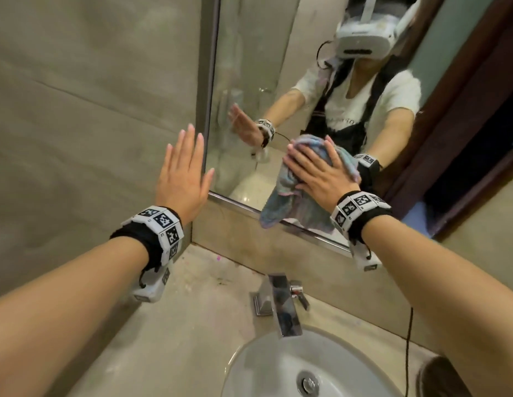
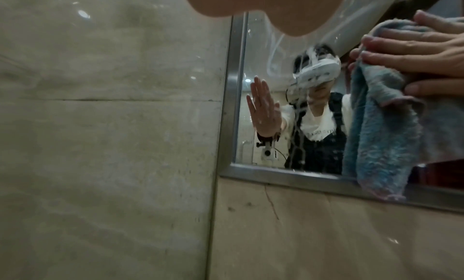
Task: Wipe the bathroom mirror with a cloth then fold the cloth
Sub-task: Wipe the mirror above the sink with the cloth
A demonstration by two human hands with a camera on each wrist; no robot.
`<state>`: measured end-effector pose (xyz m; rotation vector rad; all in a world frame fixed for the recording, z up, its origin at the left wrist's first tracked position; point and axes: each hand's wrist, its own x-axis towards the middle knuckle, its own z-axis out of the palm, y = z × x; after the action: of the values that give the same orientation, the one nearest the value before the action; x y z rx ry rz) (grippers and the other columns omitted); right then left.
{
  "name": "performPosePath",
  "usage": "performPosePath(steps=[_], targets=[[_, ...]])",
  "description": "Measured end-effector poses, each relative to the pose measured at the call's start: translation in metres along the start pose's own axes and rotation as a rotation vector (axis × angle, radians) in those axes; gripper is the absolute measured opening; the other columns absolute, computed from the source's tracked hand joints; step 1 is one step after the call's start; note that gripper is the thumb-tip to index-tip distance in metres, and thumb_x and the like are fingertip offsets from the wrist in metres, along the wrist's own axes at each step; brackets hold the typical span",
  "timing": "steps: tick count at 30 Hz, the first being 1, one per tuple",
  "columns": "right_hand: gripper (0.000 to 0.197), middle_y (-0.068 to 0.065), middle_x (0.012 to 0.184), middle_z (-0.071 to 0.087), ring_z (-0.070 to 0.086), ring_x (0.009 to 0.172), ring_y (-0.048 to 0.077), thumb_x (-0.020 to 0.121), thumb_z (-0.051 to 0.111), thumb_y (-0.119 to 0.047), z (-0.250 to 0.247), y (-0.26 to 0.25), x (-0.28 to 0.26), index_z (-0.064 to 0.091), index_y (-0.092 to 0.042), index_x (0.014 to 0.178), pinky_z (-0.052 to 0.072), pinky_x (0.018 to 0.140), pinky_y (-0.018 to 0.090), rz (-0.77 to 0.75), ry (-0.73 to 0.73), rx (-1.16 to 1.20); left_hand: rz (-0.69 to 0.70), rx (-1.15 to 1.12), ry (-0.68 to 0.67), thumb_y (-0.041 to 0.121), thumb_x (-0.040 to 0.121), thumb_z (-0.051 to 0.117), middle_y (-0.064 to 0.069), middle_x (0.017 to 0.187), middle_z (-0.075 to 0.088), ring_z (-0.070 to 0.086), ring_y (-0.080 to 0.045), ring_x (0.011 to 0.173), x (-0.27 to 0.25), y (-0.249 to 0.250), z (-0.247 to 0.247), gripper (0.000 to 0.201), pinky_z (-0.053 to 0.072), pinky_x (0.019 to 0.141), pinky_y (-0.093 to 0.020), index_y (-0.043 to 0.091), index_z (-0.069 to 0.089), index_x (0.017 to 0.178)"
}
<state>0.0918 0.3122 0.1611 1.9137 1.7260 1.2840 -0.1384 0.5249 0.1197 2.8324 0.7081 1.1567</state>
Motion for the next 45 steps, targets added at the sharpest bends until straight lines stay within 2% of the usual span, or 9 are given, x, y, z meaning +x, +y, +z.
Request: performPosePath(steps=[1,9,11,14,21,29,36,41,45], targets=[[0.055,0.003,0.158,0.009,-0.017,0.144,0.014,0.098,0.028,-0.035,-0.007,0.006,-0.001,0.018,-0.015,0.147,-0.016,0.113,0.045,0.041,-0.004,-0.025,0.003,0.002,0.021,0.036,0.096,0.026,-0.014,0.156,0.006,0.004,-0.024,0.144,0.007,-0.002,-0.005,0.063,0.002,0.116,-0.038,0.003,0.013,0.148],[0.059,0.01,0.156,0.019,-0.025,0.142,0.016,0.095,0.031,-0.032,-0.054,0.051,0.007,0.016,-0.012,0.149,-0.018,0.113,0.042,0.396,-0.02,-0.122,0.002,0.072,0.231,0.028,0.098,0.037,-0.016,0.156,0.004,0.003,-0.026,0.144,0.08,-0.003,-0.074,0.061,-0.001,0.116,-0.04,0.002,0.012,0.148],[0.06,0.011,0.156,0.017,-0.016,0.144,0.02,0.095,0.03,-0.032,-0.065,0.062,0.018,0.013,-0.012,0.149,-0.023,0.112,0.04,0.473,0.002,-0.104,-0.003,0.096,0.281,0.029,0.098,0.036,-0.016,0.156,0.003,0.002,-0.026,0.145,0.099,-0.001,-0.095,0.062,-0.001,0.116,-0.041,0.002,0.011,0.148],[0.061,0.013,0.157,0.013,0.008,0.145,0.026,0.096,0.033,-0.03,-0.09,0.083,0.04,0.012,-0.01,0.149,-0.016,0.112,0.045,0.606,0.093,-0.069,-0.021,0.123,0.362,0.03,0.098,0.035,-0.016,0.156,0.001,0.001,-0.027,0.145,0.125,0.004,-0.13,0.063,0.0,0.117,-0.043,0.003,0.008,0.148],[0.069,0.007,0.157,-0.013,-0.013,0.145,0.023,0.093,0.031,-0.028,-0.157,0.141,0.099,-0.006,-0.014,0.149,-0.018,0.11,0.047,0.813,0.098,0.065,-0.027,0.137,0.469,0.032,0.097,0.034,-0.015,0.156,0.001,0.001,-0.027,0.145,0.169,0.012,-0.183,0.064,0.001,0.117,-0.043,0.003,0.008,0.148],[0.07,0.009,0.158,-0.011,-0.012,0.145,0.024,0.09,0.035,-0.01,-0.206,0.186,0.167,0.001,-0.012,0.15,-0.01,0.112,0.055,0.997,0.186,0.141,0.026,0.07,0.563,0.029,0.097,0.037,-0.014,0.156,0.002,0.002,-0.025,0.145,0.213,0.012,-0.218,0.064,-0.001,0.116,-0.034,0.002,0.01,0.148],[0.061,0.015,0.156,-0.012,-0.014,0.145,0.026,0.095,0.028,-0.022,-0.242,0.211,0.22,0.005,-0.005,0.15,-0.011,0.113,0.053,1.061,0.237,0.262,0.024,-0.019,0.651,0.03,0.098,0.037,-0.012,0.157,0.003,0.002,-0.022,0.145,0.229,0.015,-0.222,0.064,-0.003,0.116,-0.03,0.002,0.01,0.148],[0.075,0.014,0.155,-0.018,-0.019,0.143,0.027,0.095,0.016,-0.055,-0.237,0.211,0.243,-0.007,-0.009,0.149,-0.015,0.111,0.054,1.152,0.217,0.17,0.014,-0.026,0.688,0.03,0.098,0.036,-0.013,0.157,0.004,0.002,-0.022,0.145,0.232,0.017,-0.22,0.063,-0.004,0.115,-0.029,0.002,0.011,0.148],[0.071,0.014,0.156,-0.016,-0.016,0.144,0.029,0.096,0.021,-0.047,-0.231,0.214,0.256,-0.009,-0.009,0.148,-0.012,0.111,0.056,1.147,0.215,0.034,-0.001,-0.011,0.691,0.031,0.098,0.034,-0.013,0.157,0.001,0.0,-0.021,0.145,0.233,0.017,-0.218,0.064,-0.004,0.116,-0.03,0.002,0.006,0.148]])
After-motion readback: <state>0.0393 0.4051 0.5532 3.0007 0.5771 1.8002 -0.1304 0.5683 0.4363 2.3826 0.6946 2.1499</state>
